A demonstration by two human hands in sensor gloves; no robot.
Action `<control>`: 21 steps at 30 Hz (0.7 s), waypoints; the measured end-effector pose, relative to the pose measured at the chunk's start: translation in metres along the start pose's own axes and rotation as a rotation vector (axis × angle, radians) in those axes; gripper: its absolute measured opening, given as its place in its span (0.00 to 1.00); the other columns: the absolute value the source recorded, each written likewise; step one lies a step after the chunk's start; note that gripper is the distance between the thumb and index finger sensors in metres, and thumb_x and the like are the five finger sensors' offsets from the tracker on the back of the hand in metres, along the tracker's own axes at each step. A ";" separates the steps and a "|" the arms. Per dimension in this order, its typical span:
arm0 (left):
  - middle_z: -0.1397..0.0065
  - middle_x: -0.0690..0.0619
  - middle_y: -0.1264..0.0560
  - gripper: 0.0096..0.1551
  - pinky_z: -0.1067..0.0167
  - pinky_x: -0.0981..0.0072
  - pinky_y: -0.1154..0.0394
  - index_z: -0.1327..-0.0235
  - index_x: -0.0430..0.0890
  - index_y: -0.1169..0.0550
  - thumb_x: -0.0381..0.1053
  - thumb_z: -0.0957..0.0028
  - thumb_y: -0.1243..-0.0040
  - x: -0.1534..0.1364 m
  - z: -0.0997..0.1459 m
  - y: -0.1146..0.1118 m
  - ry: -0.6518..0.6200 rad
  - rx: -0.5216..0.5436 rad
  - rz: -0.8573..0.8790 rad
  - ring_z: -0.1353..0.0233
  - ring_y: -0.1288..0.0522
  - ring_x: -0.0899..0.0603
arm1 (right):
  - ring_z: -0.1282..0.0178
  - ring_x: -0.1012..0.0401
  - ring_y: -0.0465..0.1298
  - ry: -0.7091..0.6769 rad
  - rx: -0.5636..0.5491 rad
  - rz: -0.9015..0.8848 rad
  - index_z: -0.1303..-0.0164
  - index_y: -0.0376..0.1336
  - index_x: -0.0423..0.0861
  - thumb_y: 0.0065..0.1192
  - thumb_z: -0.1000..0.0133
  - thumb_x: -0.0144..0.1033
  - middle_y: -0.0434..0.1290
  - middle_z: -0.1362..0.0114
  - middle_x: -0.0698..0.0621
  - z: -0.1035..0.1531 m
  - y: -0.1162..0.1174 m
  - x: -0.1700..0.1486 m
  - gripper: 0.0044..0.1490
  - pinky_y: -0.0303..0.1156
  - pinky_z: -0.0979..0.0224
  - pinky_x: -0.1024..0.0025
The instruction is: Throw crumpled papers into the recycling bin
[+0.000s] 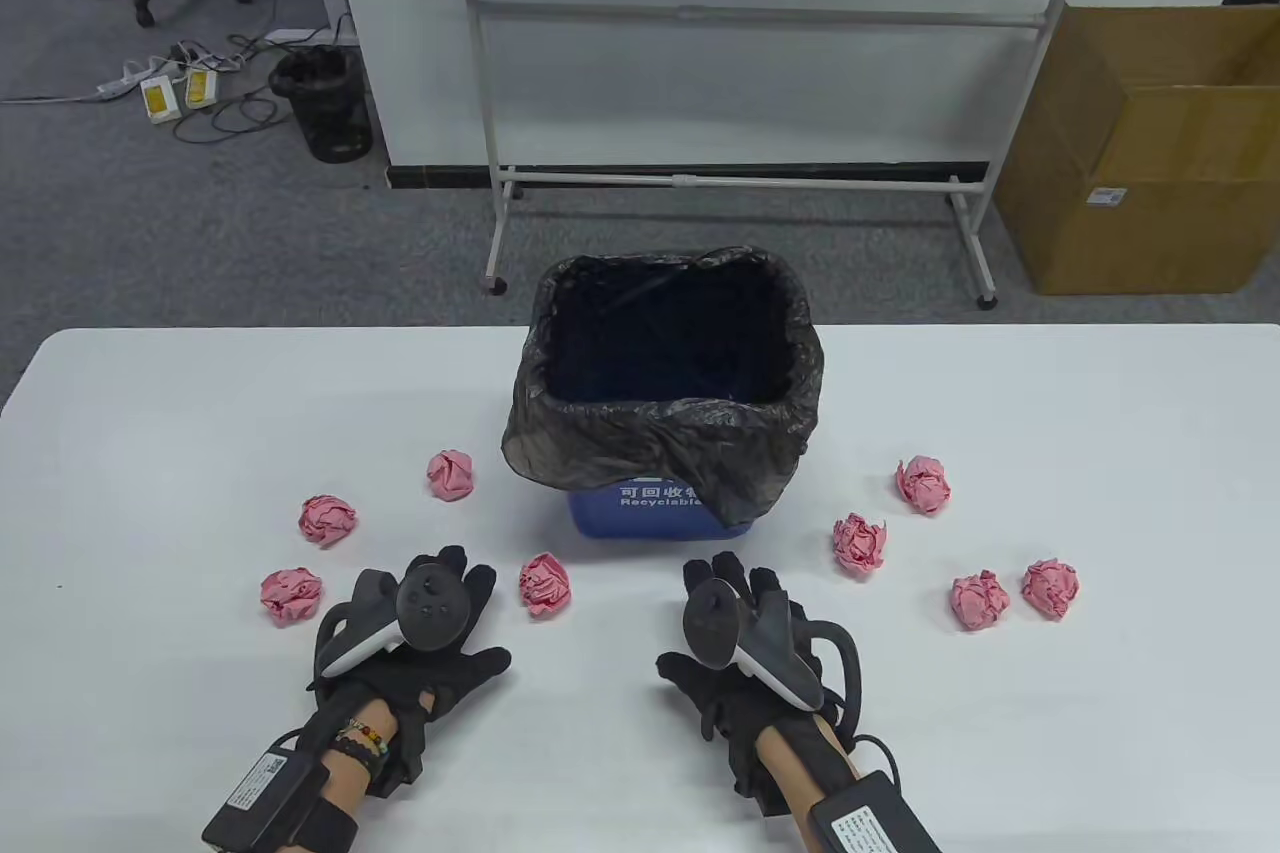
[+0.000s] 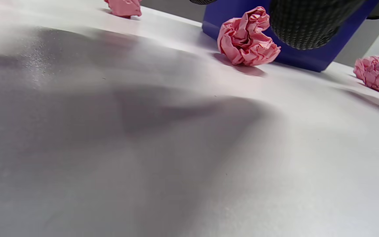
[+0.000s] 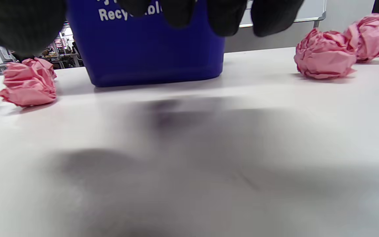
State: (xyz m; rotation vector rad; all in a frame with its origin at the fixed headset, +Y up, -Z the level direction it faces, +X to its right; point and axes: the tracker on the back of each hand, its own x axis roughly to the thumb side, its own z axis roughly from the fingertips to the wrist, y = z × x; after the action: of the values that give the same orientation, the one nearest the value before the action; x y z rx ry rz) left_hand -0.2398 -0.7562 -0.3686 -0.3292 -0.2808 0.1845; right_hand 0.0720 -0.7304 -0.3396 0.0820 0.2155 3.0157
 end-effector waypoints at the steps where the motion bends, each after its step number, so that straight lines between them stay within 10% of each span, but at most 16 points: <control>1: 0.13 0.40 0.63 0.54 0.27 0.27 0.56 0.17 0.48 0.52 0.69 0.49 0.46 0.000 0.000 0.000 0.000 0.000 0.000 0.16 0.62 0.29 | 0.10 0.45 0.51 0.000 0.000 0.001 0.19 0.39 0.60 0.57 0.60 0.69 0.45 0.11 0.54 0.000 0.000 0.000 0.61 0.55 0.18 0.43; 21: 0.13 0.39 0.63 0.54 0.28 0.26 0.56 0.17 0.47 0.52 0.69 0.49 0.46 -0.002 0.002 0.004 -0.018 0.027 0.016 0.16 0.62 0.28 | 0.12 0.45 0.55 0.083 -0.055 -0.002 0.19 0.42 0.59 0.58 0.60 0.68 0.49 0.11 0.53 0.000 -0.015 -0.014 0.60 0.58 0.19 0.44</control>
State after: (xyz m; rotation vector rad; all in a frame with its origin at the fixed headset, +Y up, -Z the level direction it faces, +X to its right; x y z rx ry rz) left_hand -0.2425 -0.7525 -0.3690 -0.3035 -0.2931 0.2066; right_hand 0.0872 -0.7174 -0.3427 -0.0488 0.1402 3.0235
